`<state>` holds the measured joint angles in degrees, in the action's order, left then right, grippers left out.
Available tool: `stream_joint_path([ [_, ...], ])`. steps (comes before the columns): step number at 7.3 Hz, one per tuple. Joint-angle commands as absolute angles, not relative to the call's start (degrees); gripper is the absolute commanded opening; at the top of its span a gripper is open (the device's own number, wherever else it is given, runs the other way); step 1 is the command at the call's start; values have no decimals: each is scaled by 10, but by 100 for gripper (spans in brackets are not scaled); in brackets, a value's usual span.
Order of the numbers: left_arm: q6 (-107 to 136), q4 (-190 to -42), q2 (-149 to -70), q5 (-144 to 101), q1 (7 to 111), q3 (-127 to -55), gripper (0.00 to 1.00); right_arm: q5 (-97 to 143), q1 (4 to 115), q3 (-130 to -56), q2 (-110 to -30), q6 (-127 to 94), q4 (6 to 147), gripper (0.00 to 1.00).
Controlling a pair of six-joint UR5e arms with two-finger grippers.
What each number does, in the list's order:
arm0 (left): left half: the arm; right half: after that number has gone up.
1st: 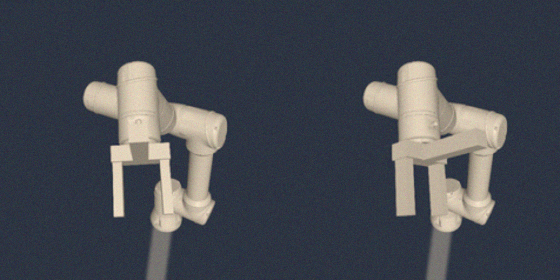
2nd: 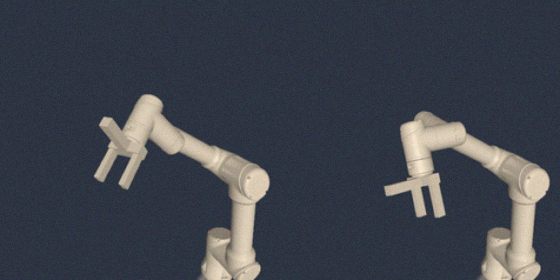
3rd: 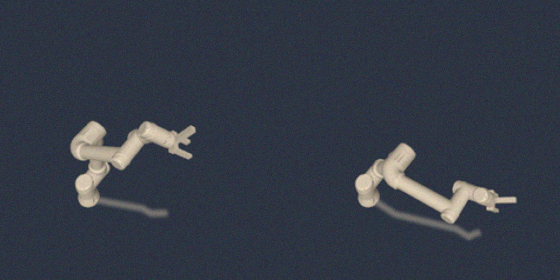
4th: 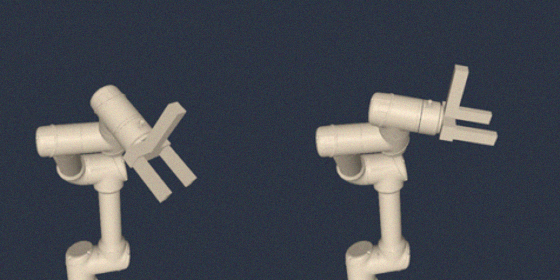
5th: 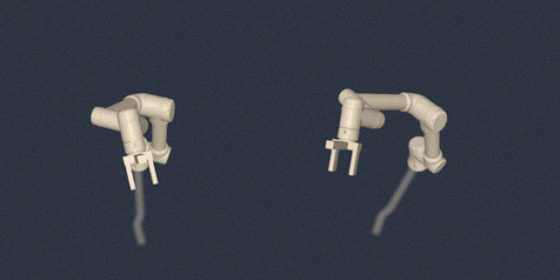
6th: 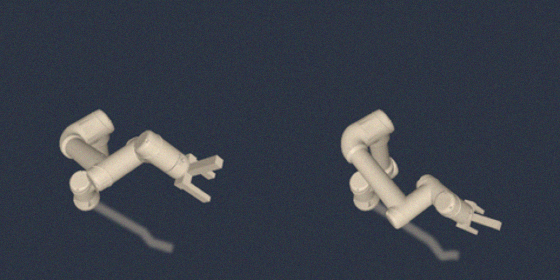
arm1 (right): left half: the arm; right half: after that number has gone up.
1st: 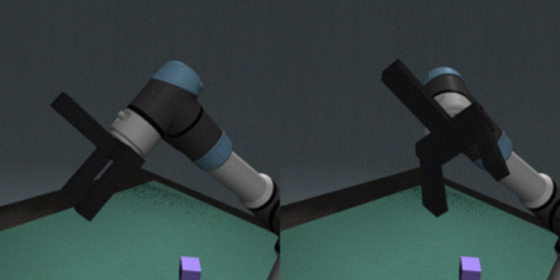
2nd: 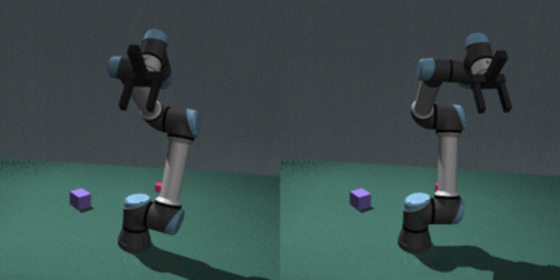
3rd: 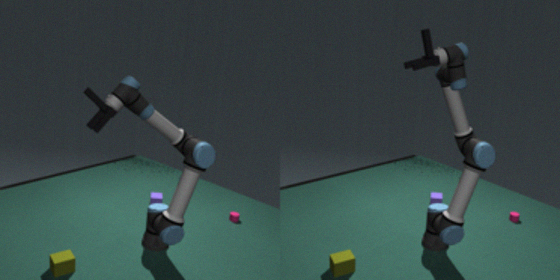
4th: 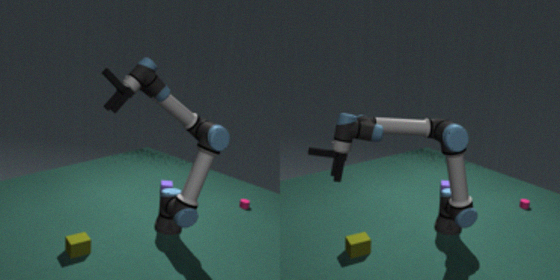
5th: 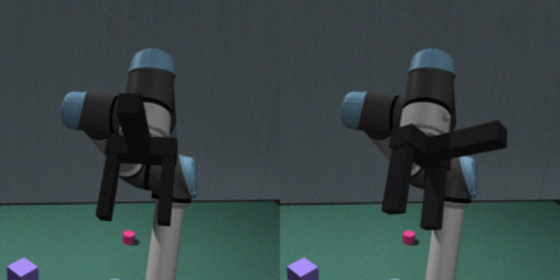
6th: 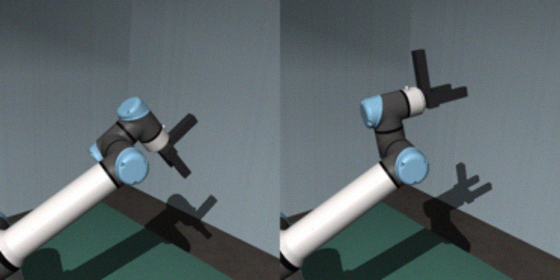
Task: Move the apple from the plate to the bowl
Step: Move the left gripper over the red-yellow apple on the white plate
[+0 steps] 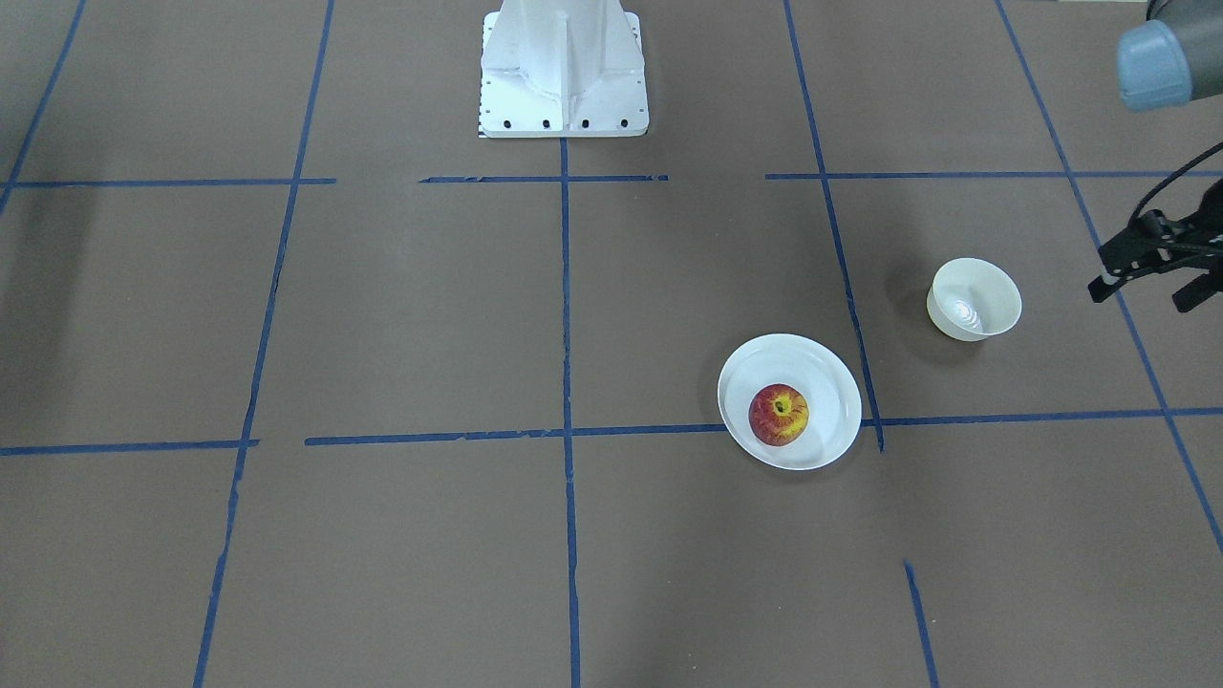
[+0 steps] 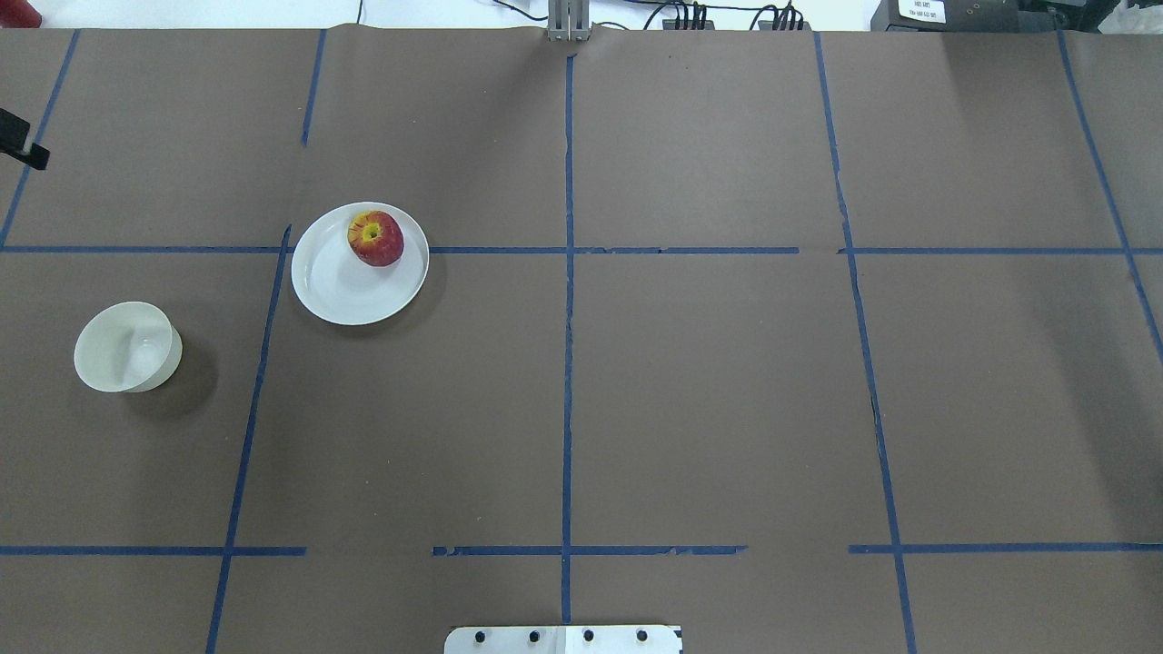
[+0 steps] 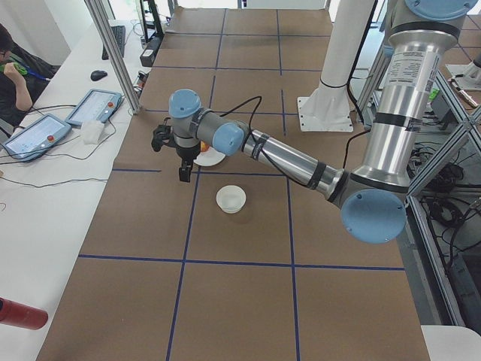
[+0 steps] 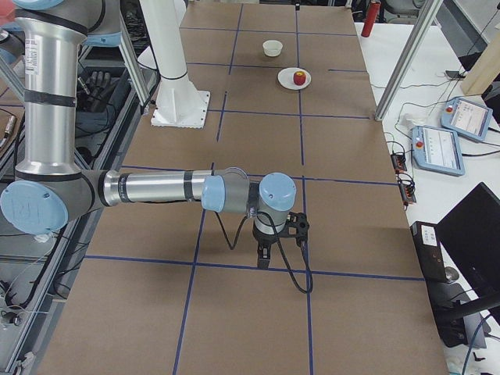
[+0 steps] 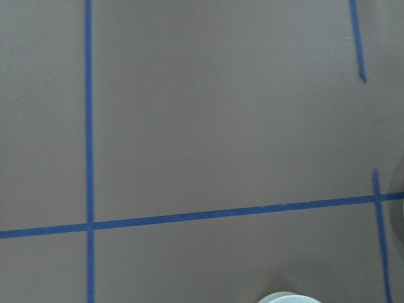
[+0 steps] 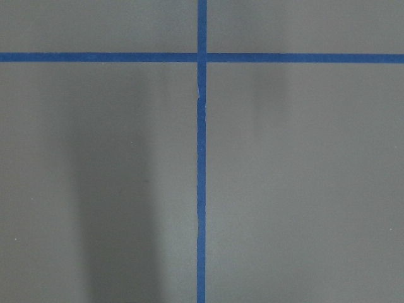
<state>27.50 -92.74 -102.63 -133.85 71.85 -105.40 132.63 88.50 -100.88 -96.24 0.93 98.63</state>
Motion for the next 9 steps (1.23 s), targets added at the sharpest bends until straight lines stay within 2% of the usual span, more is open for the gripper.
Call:
stream_joint_path([
  [1,410,-925,-1097,-1258,586,-1057,100,1326,885,-1009,-962,10,986,100],
  [2,475,-930,-1114,-1250,541,-1045,100,1326,885,-1009,-962,10,986,100],
  [5,548,-942,-1183,-1250,505,-970,100,1326,885,-1009,-962,10,986,100],
  [7,562,-965,-1263,-1249,504,-850,100,1326,885,-1009,-962,10,986,100],
  [9,574,-1018,-1264,-1242,498,-806,100,1326,885,-1009,-962,10,986,100],
])
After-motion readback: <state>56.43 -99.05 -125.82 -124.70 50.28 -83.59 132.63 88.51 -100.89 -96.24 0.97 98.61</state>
